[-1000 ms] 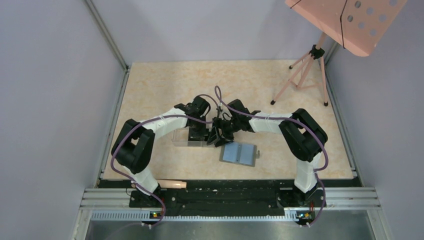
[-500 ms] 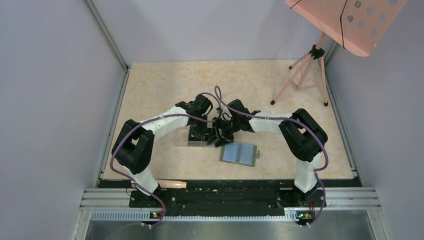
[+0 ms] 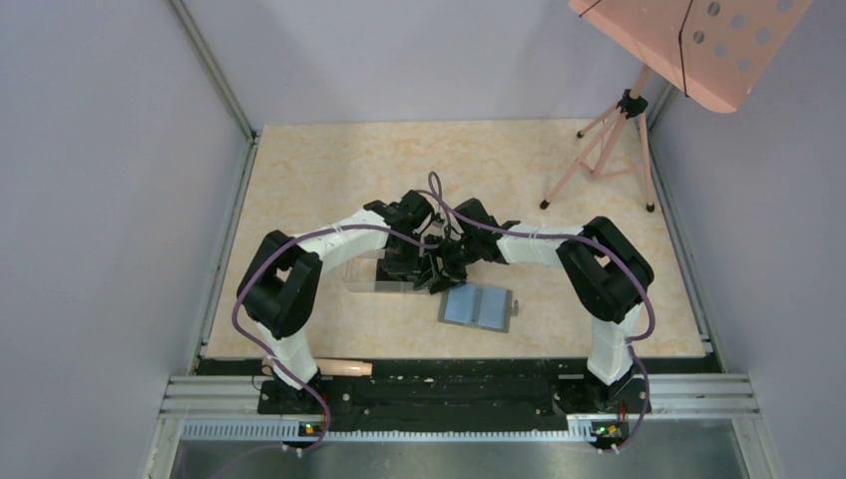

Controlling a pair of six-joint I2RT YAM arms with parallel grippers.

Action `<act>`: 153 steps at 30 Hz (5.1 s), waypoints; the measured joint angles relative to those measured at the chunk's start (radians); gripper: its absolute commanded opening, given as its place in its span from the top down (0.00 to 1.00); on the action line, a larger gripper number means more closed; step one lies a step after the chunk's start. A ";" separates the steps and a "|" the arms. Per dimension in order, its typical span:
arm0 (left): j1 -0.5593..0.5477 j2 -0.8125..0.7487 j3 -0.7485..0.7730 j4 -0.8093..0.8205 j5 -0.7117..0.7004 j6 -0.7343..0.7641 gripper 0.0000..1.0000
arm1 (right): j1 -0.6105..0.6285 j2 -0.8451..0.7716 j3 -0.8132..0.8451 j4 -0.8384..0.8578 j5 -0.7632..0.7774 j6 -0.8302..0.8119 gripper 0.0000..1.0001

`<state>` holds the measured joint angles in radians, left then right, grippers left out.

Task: Put the credit cards into the card holder
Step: Pick up the credit card from the storage box.

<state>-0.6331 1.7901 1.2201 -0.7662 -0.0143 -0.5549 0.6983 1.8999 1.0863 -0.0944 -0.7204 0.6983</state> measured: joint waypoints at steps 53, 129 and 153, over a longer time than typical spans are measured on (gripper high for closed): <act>-0.024 -0.042 0.014 0.036 -0.015 -0.041 0.95 | 0.000 0.001 0.000 -0.014 -0.005 -0.010 0.38; 0.000 0.030 0.053 -0.029 0.016 0.016 0.74 | 0.000 0.001 0.000 -0.026 0.000 -0.017 0.39; -0.003 -0.108 -0.002 0.079 0.081 -0.045 0.82 | 0.000 0.001 0.000 -0.033 0.003 -0.018 0.39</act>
<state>-0.6365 1.6825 1.2179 -0.6868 0.0666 -0.5999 0.6983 1.9007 1.0863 -0.1276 -0.7177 0.6804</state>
